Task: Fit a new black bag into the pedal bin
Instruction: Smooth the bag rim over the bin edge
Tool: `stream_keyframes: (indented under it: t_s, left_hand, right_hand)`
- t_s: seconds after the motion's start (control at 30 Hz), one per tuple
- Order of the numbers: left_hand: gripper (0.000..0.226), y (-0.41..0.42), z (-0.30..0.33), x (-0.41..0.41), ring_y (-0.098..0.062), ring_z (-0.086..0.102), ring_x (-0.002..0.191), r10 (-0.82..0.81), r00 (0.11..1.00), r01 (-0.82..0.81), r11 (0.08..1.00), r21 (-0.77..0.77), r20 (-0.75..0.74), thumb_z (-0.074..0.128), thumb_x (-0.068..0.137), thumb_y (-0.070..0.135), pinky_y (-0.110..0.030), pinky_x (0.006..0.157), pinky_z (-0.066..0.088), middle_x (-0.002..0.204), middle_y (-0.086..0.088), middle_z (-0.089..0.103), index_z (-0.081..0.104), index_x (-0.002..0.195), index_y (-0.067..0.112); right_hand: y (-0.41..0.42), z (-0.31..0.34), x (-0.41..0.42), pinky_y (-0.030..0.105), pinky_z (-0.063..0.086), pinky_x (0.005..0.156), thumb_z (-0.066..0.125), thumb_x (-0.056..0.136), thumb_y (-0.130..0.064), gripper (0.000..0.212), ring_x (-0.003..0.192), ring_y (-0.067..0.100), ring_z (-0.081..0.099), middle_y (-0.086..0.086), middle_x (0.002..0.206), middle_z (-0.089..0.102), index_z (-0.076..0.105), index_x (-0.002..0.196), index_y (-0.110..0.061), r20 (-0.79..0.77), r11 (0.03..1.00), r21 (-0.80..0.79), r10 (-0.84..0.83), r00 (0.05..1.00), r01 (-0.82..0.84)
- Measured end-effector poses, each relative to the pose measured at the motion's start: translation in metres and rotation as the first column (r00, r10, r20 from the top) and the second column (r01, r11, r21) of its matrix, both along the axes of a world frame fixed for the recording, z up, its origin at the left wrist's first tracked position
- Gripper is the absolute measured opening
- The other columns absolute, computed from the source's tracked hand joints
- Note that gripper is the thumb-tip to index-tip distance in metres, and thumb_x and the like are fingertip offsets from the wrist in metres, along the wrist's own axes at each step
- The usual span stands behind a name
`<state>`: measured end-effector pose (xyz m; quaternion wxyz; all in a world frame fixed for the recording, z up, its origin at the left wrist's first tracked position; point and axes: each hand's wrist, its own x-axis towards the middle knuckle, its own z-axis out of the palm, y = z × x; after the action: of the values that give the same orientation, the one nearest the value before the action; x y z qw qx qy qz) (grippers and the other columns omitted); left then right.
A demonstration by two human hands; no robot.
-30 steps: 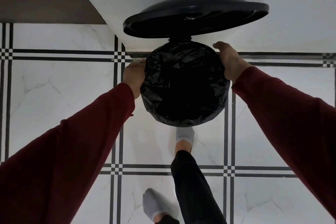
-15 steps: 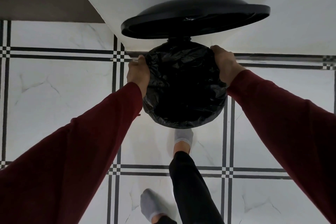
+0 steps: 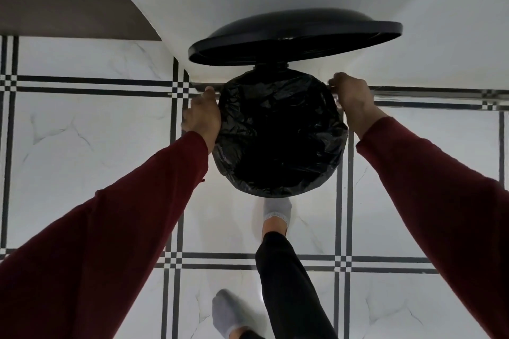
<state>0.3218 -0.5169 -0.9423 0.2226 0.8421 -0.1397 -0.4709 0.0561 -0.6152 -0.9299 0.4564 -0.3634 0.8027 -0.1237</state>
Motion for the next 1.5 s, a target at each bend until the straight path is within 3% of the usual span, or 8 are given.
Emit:
stream_keyframes:
  t_s: [0.07, 0.3, 0.5, 0.63, 0.73, 0.83, 0.97, 1.5]
  left_hand:
    - [0.053, 0.005, 0.01, -0.003, -0.033, 0.042, 0.133, -0.064, 0.993, 0.065, 0.998, -0.006, 0.102, 0.032, 0.102, 0.05, -0.05, 0.116, 0.029, 0.139, -0.005, 0.052, 0.056, 0.138, 0.02]
    - [0.062, 0.005, 0.011, -0.005, -0.021, 0.067, 0.098, 0.132, 0.96, -0.142, 0.99, -0.023, -0.248, 0.033, 0.103, 0.06, -0.035, 0.091, 0.052, 0.101, -0.002, 0.072, 0.07, 0.116, 0.013]
    - [0.049, 0.009, 0.043, -0.013, -0.029, 0.039, 0.132, 0.126, 0.981, -0.103, 0.983, -0.149, 0.15, 0.037, 0.104, 0.044, -0.038, 0.11, 0.031, 0.139, -0.008, 0.048, 0.055, 0.137, 0.013]
    - [0.038, 0.024, 0.103, -0.021, -0.017, 0.039, 0.118, 0.365, 0.893, -0.15, 0.793, -0.591, 0.262, 0.045, 0.1, 0.037, -0.021, 0.101, 0.032, 0.128, -0.001, 0.051, 0.06, 0.125, 0.014]
    - [0.035, 0.022, 0.154, -0.026, -0.021, 0.043, 0.131, 0.118, 0.864, 0.324, 0.613, -0.72, 0.489, 0.045, 0.105, 0.028, -0.037, 0.112, 0.034, 0.135, -0.002, 0.051, 0.055, 0.135, 0.013]
    - [0.044, 0.004, 0.197, -0.033, -0.024, 0.043, 0.141, -0.24, 0.633, 0.764, 0.344, -0.545, 0.736, 0.039, 0.108, 0.034, -0.046, 0.114, 0.037, 0.147, -0.004, 0.051, 0.052, 0.143, 0.012]
    - [0.063, -0.012, 0.198, -0.037, -0.02, 0.043, 0.145, -0.506, 0.283, 0.949, 0.271, -0.161, 0.815, 0.021, 0.107, 0.057, -0.048, 0.112, 0.04, 0.155, -0.002, 0.048, 0.047, 0.15, 0.019]
    - [0.064, 0.129, 0.111, -0.072, -0.029, 0.007, 0.159, -0.713, 0.093, 0.968, 0.229, 0.105, 0.695, 0.023, 0.109, 0.054, -0.052, 0.124, 0.019, 0.172, 0.0, 0.017, 0.019, 0.163, 0.019]
  right_hand:
    - [0.009, 0.003, -0.011, 0.032, 0.041, 0.068, 0.044, 0.089, -0.036, 0.04, 0.094, 0.034, 0.065, 0.011, 0.089, 0.071, 0.068, 0.088, -0.004, -0.059, 0.997, -0.07, -0.018, 0.998, 0.014]
    - [0.022, 0.019, 0.002, 0.04, 0.043, 0.085, 0.042, 0.092, -0.048, 0.046, 0.094, 0.028, 0.058, 0.004, 0.087, 0.066, 0.067, 0.083, -0.011, -0.041, 0.993, 0.011, 0.12, 0.992, -0.119]
    - [0.025, 0.047, 0.002, 0.03, 0.041, 0.088, 0.045, 0.097, -0.032, 0.036, 0.109, 0.022, 0.061, -0.003, 0.096, 0.066, 0.071, 0.108, -0.01, -0.024, 0.969, -0.232, -0.091, 0.996, 0.083]
    - [0.043, 0.107, 0.004, 0.026, 0.046, 0.103, 0.049, 0.098, -0.033, 0.034, 0.114, 0.004, 0.061, -0.008, 0.118, 0.07, 0.069, 0.121, -0.016, 0.118, 0.696, -0.674, -0.229, 0.966, 0.247]
    - [0.054, 0.15, 0.015, 0.032, 0.044, 0.11, 0.048, 0.106, -0.028, 0.032, 0.13, 0.015, 0.056, -0.002, 0.134, 0.064, 0.066, 0.129, -0.013, -0.097, 0.478, -0.869, 0.09, 0.991, -0.129]
    - [0.046, 0.174, 0.027, 0.033, 0.04, 0.113, 0.042, 0.108, -0.034, 0.039, 0.135, 0.019, 0.052, 0.001, 0.141, 0.061, 0.065, 0.133, -0.014, -0.401, 0.334, -0.764, 0.424, 0.812, -0.552]
    - [0.042, 0.17, 0.029, 0.049, 0.045, 0.104, 0.035, 0.109, -0.043, 0.047, 0.128, 0.024, 0.059, 0.003, 0.132, 0.068, 0.066, 0.13, -0.015, -0.569, 0.25, -0.589, 0.547, 0.614, -0.768]
    - [0.188, 0.11, 0.003, 0.047, 0.015, 0.126, 0.035, 0.106, -0.042, 0.062, 0.158, 0.02, 0.01, 0.0, 0.17, 0.019, 0.024, 0.162, -0.016, -0.469, 0.442, -0.25, 0.723, 0.507, -0.862]
